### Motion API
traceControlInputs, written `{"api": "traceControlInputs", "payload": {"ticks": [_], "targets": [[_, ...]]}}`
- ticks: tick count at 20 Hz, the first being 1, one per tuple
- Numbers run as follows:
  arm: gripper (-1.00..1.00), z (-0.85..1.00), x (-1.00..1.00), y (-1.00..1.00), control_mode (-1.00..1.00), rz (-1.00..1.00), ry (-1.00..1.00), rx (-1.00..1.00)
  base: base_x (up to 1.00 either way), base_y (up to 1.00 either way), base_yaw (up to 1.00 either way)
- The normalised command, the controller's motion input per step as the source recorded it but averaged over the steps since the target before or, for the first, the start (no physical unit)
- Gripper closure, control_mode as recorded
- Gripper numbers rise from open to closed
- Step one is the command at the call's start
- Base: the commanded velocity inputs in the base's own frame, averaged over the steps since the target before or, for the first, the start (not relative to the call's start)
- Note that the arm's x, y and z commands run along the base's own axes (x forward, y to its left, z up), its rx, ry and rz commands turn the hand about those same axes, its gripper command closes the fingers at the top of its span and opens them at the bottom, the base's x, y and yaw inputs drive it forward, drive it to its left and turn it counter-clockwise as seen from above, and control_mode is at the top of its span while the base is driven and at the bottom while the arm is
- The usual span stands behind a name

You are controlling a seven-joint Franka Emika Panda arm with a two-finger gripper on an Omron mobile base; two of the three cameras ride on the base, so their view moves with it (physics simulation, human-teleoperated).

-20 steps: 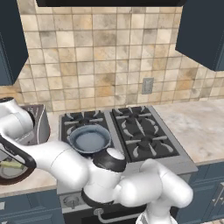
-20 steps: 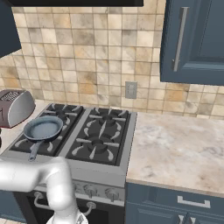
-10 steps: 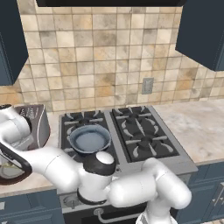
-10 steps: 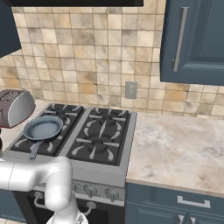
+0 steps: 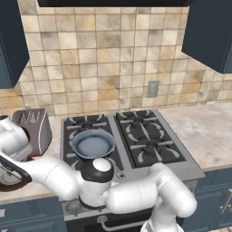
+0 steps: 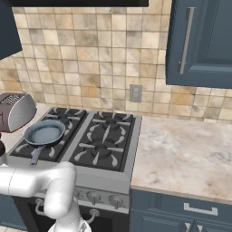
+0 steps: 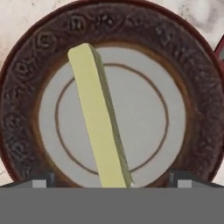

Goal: Pick up the butter stick and place it in the pan. Then turn on the burner for the pan.

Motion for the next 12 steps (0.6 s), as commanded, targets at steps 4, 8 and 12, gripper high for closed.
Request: {"api": "traceControlInputs", "payload": {"ticks": [4, 8, 12], "targets": [[-1.0, -0.15, 0.08, 0.17, -1.0, 0.0, 0.0, -0.02, 0.0, 0.0, 0.0], [-1.0, -0.09, 0.03, 0.1, -1.0, 0.0, 0.0, 0.0, 0.0, 0.0, 0.0], [-1.0, -0.07, 0.04, 0.07, -1.0, 0.0, 0.01, 0.0, 0.0, 0.0, 0.0]]}}
